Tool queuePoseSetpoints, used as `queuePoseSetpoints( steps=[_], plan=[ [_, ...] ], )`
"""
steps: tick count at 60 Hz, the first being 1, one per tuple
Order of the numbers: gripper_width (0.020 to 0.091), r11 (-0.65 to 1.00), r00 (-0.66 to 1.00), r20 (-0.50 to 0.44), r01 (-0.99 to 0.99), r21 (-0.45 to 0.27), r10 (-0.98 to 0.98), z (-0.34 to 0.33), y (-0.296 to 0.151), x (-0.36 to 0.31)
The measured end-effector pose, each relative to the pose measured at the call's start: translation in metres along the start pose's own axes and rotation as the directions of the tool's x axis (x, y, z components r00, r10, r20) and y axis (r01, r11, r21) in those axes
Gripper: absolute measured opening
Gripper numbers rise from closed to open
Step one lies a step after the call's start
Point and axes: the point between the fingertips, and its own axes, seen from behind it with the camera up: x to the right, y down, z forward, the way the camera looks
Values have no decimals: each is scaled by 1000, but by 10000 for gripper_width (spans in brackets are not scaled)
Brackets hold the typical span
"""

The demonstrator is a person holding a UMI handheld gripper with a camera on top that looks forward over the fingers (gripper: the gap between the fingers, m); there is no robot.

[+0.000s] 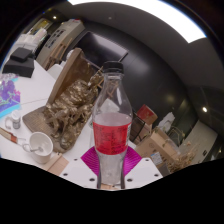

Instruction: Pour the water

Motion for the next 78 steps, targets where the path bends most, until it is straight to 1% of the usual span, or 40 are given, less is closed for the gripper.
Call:
queuePoseSetpoints(
  steps=[3,7,13,25,41,43,46,49,54,56,58,62,64,66,72,78],
  plan=[
    [254,987,985,53,-161,-29,162,0,9,-5],
    [254,944,939,99,-322,-73,329,0,23,-18],
    [255,883,869,159,-457,-106,469,6,46,-36],
    [255,836,807,220,-528,-148,548,17,88,-74],
    [262,818,785,232,-550,-168,575,24,121,-99],
    [280,817,784,231,-558,-144,576,23,118,-96],
    [312,813,780,230,-566,-135,582,21,120,-95],
    [365,804,774,222,-579,-132,593,19,122,-95],
    [446,787,757,215,-600,-144,617,14,124,-92],
    [476,778,748,215,-607,-162,628,12,126,-95],
    [552,769,740,211,-613,-182,639,9,128,-96],
    [781,754,726,205,-624,-204,656,1,129,-95],
    [848,749,724,196,-628,-213,662,-4,128,-93],
    [863,747,725,184,-627,-222,664,-11,128,-90],
    [855,751,741,152,-612,-249,654,-40,122,-82],
    [853,758,757,132,-595,-267,640,-88,106,-75]
  ],
)
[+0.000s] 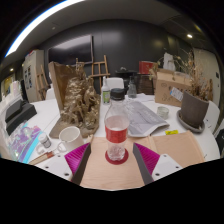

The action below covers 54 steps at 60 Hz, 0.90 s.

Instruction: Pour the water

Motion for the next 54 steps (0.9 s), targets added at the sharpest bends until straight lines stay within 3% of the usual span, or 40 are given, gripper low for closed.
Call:
queuePoseSetpoints(
  steps=[19,26,54],
  plan=[
    [854,999,995,-95,29,-35,-33,-200,14,-61],
    [854,999,996,-82,15,-33,-18,-253,30,-91],
    [856,997,986,-153,63,-49,-70,-322,68,-100]
  ],
)
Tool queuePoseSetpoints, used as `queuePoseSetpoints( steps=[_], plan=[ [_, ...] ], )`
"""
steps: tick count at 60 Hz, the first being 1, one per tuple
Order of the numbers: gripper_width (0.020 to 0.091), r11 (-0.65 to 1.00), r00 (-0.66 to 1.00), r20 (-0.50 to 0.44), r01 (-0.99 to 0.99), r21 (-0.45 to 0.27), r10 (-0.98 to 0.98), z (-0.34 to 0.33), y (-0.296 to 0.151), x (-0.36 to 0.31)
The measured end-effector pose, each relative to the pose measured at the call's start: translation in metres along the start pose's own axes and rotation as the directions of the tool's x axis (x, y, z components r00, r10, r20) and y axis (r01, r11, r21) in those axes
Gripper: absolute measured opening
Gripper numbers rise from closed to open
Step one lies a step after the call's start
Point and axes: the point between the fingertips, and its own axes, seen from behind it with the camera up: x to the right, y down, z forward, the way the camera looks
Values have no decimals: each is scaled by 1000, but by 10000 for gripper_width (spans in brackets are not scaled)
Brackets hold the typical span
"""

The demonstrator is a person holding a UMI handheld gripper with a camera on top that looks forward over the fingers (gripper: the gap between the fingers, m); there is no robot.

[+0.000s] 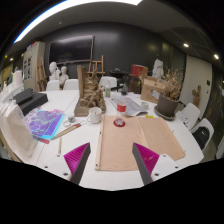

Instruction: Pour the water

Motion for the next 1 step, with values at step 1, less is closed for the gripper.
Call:
queuePoseSetpoints(
  steps=[1],
  plan=[
    [856,1000,1000,0,0,-2,0,0,1,1]
  ],
)
